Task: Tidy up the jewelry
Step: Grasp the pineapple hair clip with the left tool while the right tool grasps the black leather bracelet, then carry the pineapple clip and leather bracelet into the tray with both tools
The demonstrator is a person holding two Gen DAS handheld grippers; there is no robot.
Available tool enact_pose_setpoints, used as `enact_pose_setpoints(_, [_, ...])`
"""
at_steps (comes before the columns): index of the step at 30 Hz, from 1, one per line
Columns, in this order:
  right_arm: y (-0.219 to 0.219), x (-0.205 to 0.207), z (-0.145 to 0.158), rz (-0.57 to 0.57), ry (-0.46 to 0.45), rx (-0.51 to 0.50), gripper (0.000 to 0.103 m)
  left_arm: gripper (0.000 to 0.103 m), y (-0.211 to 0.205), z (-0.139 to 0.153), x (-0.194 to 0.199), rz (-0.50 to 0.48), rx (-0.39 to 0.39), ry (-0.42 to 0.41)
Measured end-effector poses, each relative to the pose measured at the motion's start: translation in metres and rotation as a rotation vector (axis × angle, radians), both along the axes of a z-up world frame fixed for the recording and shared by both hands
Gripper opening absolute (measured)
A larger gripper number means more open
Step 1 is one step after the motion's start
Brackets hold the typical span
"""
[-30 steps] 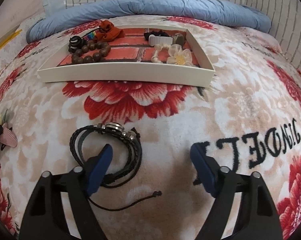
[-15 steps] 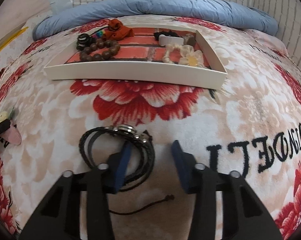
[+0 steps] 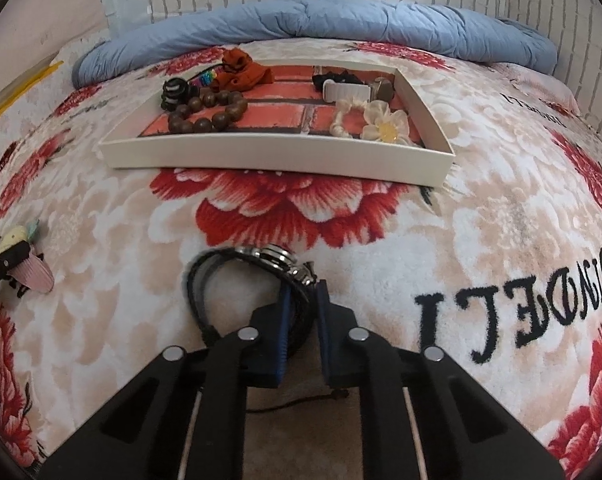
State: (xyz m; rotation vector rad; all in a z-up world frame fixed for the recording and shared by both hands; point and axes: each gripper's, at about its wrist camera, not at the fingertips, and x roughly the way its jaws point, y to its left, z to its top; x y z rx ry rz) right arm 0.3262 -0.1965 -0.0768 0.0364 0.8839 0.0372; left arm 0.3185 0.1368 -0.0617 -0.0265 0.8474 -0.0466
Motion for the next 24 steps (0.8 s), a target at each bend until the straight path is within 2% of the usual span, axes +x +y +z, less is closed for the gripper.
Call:
enact_pose_setpoints(7, [-0.002, -0.004, 0.013, 0.014, -0.054, 0.031, 0.012, 0.053, -0.005, 0.014, -0.003, 0.010, 0.024, -0.047])
enact_pose_setpoints(14, [-0.009, -0.008, 0.046, 0.024, -0.169, 0.068, 0.012, 0.053, -0.021, 0.040, -0.003, 0.004, 0.031, -0.124])
enact_pose_setpoints(24, [-0.031, 0.014, 0.084, -0.003, -0.320, 0.062, 0.012, 0.053, -0.091, 0.083, 0.029, -0.063, -0.003, -0.263])
